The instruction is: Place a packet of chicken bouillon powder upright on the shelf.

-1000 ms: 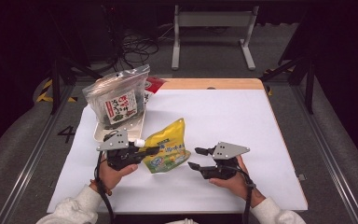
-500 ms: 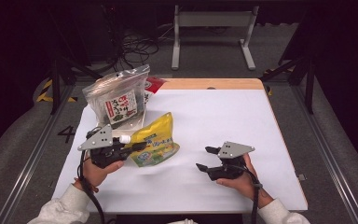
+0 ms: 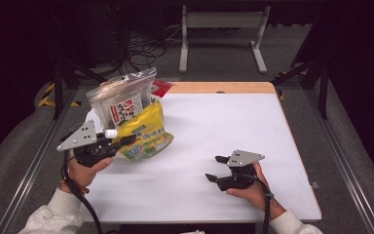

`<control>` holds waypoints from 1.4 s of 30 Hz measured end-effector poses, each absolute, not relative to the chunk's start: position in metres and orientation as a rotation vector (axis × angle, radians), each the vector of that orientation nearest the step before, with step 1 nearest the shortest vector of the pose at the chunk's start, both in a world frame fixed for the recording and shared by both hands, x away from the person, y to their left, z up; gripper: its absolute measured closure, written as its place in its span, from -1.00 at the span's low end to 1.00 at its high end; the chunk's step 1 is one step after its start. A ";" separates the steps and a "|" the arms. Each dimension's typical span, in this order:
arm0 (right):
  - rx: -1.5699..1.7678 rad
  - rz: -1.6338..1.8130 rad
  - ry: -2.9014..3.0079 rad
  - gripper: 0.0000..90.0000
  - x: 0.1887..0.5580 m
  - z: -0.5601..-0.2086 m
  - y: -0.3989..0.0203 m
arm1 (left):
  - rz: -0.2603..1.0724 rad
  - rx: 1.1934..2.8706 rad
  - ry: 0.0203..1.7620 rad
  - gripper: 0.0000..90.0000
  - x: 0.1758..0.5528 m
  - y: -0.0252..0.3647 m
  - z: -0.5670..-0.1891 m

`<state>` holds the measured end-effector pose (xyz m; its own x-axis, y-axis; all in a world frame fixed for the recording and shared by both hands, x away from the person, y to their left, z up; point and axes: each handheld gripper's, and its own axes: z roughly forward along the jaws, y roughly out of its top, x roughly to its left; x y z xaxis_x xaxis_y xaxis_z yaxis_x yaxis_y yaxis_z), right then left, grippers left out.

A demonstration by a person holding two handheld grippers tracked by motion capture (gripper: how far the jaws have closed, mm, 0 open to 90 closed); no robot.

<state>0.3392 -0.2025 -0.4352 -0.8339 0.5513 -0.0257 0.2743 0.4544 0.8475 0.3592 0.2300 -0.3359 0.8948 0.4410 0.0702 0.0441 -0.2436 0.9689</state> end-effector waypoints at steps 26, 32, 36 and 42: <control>0.720 1.325 2.438 -0.39 0.342 -0.441 -0.198 | 0.431 1.930 0.377 0.93 0.405 0.255 -0.339; 0.723 1.327 2.440 -0.41 0.342 -0.441 -0.198 | 0.422 1.928 0.400 0.93 0.405 0.270 -0.345; 0.728 1.328 2.443 -0.42 0.343 -0.442 -0.198 | 0.418 1.940 0.405 0.93 0.404 0.280 -0.344; 0.730 1.327 2.447 -0.43 0.343 -0.443 -0.197 | 0.403 1.962 0.398 0.93 0.404 0.287 -0.345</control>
<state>0.3431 -0.1972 -0.4427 -0.8389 0.5442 0.0083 0.3038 0.4555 0.8368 0.4037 0.2867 -0.3455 0.8881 0.4480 0.1024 0.0961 -0.3989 0.9119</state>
